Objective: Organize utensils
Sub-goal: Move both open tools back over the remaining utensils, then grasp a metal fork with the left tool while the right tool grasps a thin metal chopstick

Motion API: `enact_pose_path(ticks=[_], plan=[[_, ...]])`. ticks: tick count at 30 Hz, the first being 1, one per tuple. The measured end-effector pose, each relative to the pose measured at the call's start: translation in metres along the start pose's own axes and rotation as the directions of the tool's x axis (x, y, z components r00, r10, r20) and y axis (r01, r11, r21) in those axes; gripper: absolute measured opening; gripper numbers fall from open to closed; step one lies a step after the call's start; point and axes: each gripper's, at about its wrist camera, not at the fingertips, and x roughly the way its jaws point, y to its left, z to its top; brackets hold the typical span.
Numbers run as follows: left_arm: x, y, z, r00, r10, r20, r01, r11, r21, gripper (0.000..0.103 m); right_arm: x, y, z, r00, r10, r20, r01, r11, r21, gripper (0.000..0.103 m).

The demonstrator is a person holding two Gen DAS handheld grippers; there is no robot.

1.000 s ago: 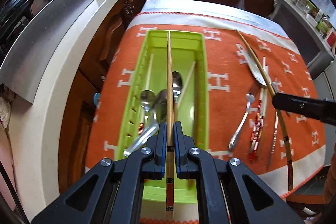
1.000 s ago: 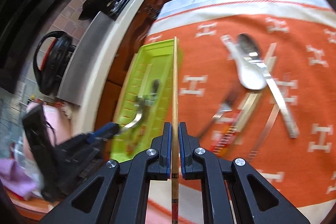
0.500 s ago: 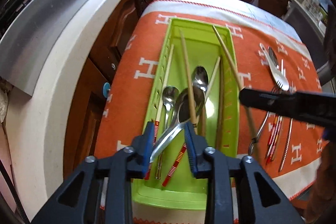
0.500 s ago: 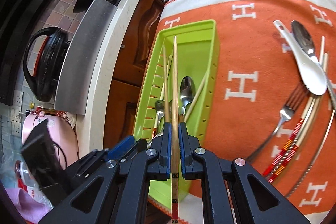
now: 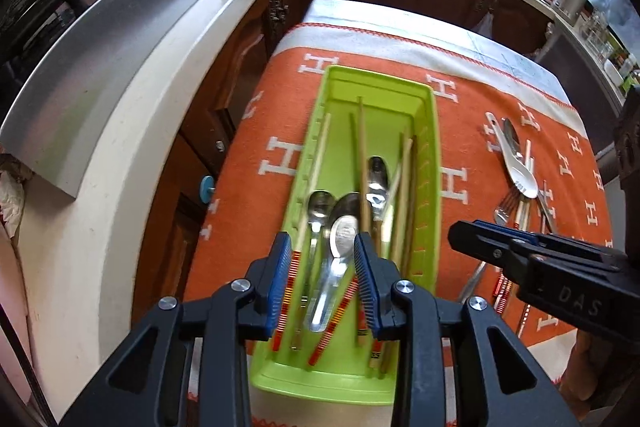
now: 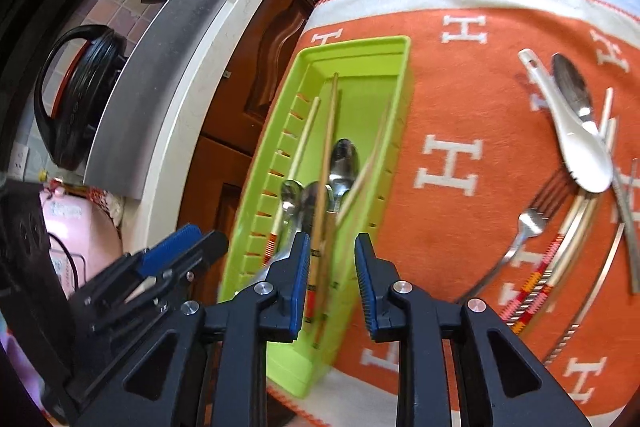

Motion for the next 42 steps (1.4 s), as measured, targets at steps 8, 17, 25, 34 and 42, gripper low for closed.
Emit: enact_pose_path(ticks=[8, 17, 25, 34, 42], plan=[[-0.005, -0.054, -0.002, 0.997, -0.079, 0.000, 0.079, 0.991, 0.108, 0.031, -0.055, -0.044, -0.023, 0.997, -0.044, 0.066, 0.047, 0.998, -0.046, 0.023], [0.004, -0.119, -0.004, 0.986, -0.164, -0.022, 0.165, 0.960, 0.225, 0.031, -0.111, -0.110, -0.057, 0.979, -0.131, 0.158, 0.133, 0.991, 0.000, 0.023], [0.033, -0.150, -0.005, 0.982, -0.189, -0.002, 0.182, 0.943, 0.279, 0.031, -0.116, -0.163, -0.077, 0.971, -0.164, 0.172, 0.145, 0.982, 0.118, 0.023], [0.083, -0.169, -0.008, 0.981, -0.163, -0.108, 0.189, 0.927, 0.325, 0.031, -0.082, -0.181, -0.089, 0.982, -0.151, 0.112, 0.133, 0.979, 0.153, 0.023], [0.096, -0.177, -0.012, 0.988, -0.122, -0.098, 0.151, 0.912, 0.382, 0.031, -0.059, -0.178, -0.094, 0.986, -0.152, 0.074, 0.141, 0.981, 0.137, 0.023]])
